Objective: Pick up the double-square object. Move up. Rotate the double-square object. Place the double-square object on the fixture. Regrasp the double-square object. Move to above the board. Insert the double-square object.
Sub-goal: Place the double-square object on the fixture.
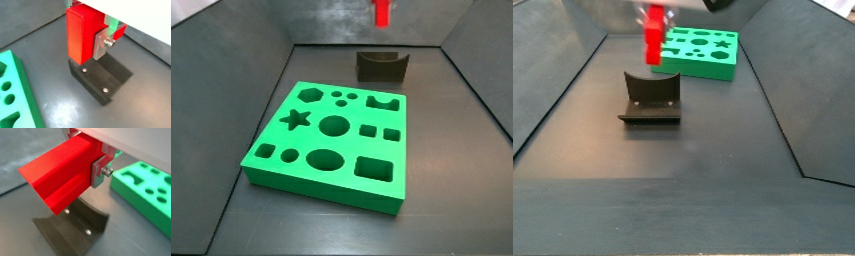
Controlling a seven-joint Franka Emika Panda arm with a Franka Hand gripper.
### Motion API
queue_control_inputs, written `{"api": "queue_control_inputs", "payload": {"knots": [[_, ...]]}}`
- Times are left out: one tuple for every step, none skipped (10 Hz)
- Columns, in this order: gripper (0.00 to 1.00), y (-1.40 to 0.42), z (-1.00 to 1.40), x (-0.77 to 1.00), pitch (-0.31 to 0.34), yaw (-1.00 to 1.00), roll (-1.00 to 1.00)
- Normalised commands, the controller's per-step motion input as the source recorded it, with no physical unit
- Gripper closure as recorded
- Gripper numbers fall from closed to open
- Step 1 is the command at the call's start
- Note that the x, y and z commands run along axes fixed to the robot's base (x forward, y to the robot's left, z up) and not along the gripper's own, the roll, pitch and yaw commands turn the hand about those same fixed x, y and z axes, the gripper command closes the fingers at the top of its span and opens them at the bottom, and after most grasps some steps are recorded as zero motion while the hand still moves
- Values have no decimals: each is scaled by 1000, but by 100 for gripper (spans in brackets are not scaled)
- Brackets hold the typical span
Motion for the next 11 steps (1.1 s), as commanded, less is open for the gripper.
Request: {"api": "queue_control_inputs", "payload": {"knots": [[100,169,346,179,118,-32,-1000],[100,124,196,99,116,-36,-1000],[100,79,48,65,98,-53,-1000],[100,63,38,75,121,-72,-1000],[100,60,22,83,138,-88,-1000],[100,55,4,88,143,-100,-1000],[100,49,-10,88,139,-126,-928],[100,50,-13,79,108,-133,-703],[100,48,-12,75,81,-134,-530],[100,45,-16,75,62,-126,-356],[100,30,-6,69,41,-116,-246]]}}
